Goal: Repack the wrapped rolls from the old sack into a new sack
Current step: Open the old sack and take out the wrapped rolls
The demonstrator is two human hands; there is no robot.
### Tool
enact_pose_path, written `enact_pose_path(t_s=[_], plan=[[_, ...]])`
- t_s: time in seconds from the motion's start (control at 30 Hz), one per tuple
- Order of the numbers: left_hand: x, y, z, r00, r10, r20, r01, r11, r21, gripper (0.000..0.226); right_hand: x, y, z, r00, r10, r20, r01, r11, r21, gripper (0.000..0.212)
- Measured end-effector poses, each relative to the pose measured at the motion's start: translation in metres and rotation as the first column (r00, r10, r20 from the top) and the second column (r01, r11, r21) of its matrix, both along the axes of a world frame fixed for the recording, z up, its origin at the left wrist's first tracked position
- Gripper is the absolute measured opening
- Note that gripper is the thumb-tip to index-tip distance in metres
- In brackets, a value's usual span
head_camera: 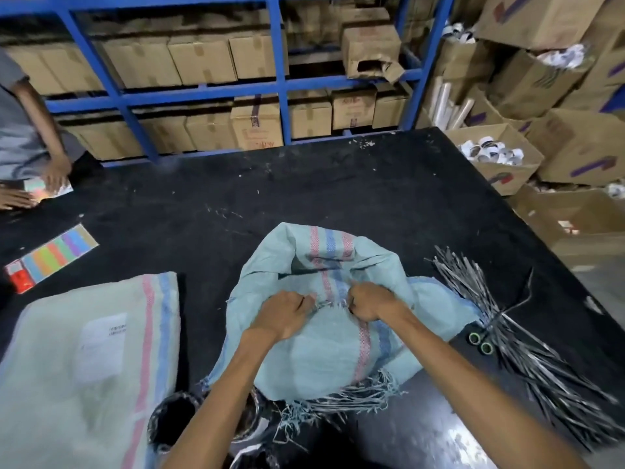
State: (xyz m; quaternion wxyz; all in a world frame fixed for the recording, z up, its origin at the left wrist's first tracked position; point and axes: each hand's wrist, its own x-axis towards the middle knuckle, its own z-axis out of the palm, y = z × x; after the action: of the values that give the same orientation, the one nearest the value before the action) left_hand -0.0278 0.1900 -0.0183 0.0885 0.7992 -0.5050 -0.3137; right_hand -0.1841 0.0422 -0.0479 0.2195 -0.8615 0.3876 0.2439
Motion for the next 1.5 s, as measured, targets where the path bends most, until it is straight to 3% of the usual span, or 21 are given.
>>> enact_pose_path(t_s=[0.17,0.3,0.43,0.5,0.6,0.7,0.77,0.87,1.0,1.17,1.23,1.37,1.5], plan=[[-0.008,0.024,0.006,0.986,-0.133,0.1,0.127,0.99,0.056,0.05,-0.01,0.03,-0.005,0.994,0.033,-0.099,-0.037,0.999,-0.037,0.025],[-0.007,0.02,-0.009,0.988,0.003,0.157,-0.03,0.985,0.169,0.04,-0.014,0.051,-0.006,0.99,0.001,-0.144,-0.013,0.996,-0.086,0.034],[-0.01,0.011,-0.018,0.926,0.108,0.363,-0.18,0.969,0.171,0.051,-0.015,0.058,-0.005,0.989,-0.028,-0.148,-0.002,0.98,-0.201,0.04],[-0.016,0.005,-0.019,0.888,0.078,0.452,-0.139,0.985,0.103,0.06,-0.013,0.06,-0.004,0.994,-0.038,-0.106,0.009,0.964,-0.264,0.044],[-0.022,-0.01,-0.024,0.833,-0.057,0.55,0.08,0.997,-0.017,0.077,-0.011,0.054,-0.012,1.0,0.014,-0.004,-0.015,0.973,-0.232,0.059],[-0.016,-0.03,-0.034,0.905,-0.126,0.406,0.142,0.99,-0.01,0.081,-0.009,0.049,-0.009,0.999,0.039,-0.001,-0.038,0.992,-0.119,0.064],[-0.008,-0.039,-0.043,0.943,-0.086,0.322,0.049,0.991,0.121,0.08,-0.011,0.049,-0.01,0.994,0.046,-0.096,-0.051,0.997,-0.051,0.07],[0.005,-0.043,-0.06,0.938,-0.082,0.337,-0.043,0.937,0.347,0.097,-0.015,0.047,-0.015,0.984,0.011,-0.179,-0.008,1.0,0.018,0.081],[0.014,-0.046,-0.078,0.93,-0.066,0.361,-0.067,0.937,0.343,0.101,-0.015,0.037,-0.021,0.986,-0.026,-0.163,0.037,0.997,0.064,0.081],[0.014,-0.058,-0.078,0.936,-0.054,0.348,-0.074,0.936,0.343,0.058,-0.014,0.031,-0.037,0.994,-0.063,-0.093,0.071,0.994,0.089,0.079],[0.013,-0.064,-0.079,0.952,-0.018,0.305,-0.101,0.924,0.368,0.052,-0.013,0.026,-0.042,0.993,-0.096,-0.074,0.105,0.987,0.123,0.083],[0.008,-0.068,-0.087,0.965,0.057,0.257,-0.154,0.913,0.377,0.059,-0.014,0.021,-0.052,0.985,-0.165,-0.051,0.171,0.973,0.157,0.091],[0.014,-0.072,-0.092,0.954,0.252,0.16,-0.291,0.909,0.298,0.071,-0.014,0.019,-0.062,0.97,-0.241,-0.013,0.24,0.959,0.151,0.09]])
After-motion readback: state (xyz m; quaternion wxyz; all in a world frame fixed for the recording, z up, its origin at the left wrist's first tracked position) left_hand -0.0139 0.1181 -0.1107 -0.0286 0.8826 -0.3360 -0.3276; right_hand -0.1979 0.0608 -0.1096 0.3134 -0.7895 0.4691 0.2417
